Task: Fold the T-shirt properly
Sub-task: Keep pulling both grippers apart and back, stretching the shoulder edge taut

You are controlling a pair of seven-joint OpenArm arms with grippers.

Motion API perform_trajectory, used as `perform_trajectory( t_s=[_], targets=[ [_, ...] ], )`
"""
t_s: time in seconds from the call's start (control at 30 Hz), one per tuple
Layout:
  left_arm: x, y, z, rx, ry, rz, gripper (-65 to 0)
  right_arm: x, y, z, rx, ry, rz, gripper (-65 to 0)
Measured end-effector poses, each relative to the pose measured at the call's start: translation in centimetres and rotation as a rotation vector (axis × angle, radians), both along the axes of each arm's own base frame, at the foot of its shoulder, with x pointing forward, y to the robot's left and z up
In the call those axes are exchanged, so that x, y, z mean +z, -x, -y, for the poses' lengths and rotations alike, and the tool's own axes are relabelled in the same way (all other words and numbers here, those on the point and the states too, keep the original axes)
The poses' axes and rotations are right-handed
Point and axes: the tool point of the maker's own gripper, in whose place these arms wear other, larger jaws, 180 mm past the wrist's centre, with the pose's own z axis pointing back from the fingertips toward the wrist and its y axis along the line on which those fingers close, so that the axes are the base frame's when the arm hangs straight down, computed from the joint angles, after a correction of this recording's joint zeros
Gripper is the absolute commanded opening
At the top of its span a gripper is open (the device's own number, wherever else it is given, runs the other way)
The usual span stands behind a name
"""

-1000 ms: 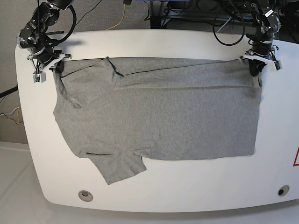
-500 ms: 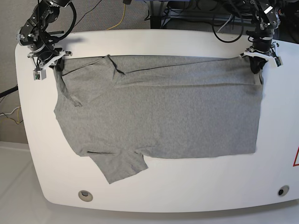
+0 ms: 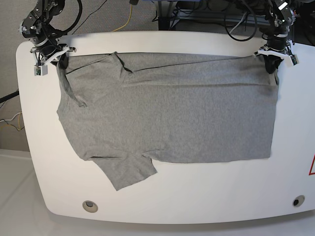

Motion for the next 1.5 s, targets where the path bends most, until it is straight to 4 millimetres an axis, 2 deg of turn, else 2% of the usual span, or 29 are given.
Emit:
perform_trajectory(
  t_s=[1.0, 1.5],
  targets=[
    [0.1, 3.1, -0.1, 0.002, -0.033, 0.019, -64.1, -0.4, 3.3, 0.2, -0.011, -0.003, 0.005, -65.0],
    [0.1, 3.1, -0.1, 0.001, -0.033, 0.019, -64.1, -1.0, 3.7, 0.3, -0.038, -0.053, 0.062, -65.0]
  ],
)
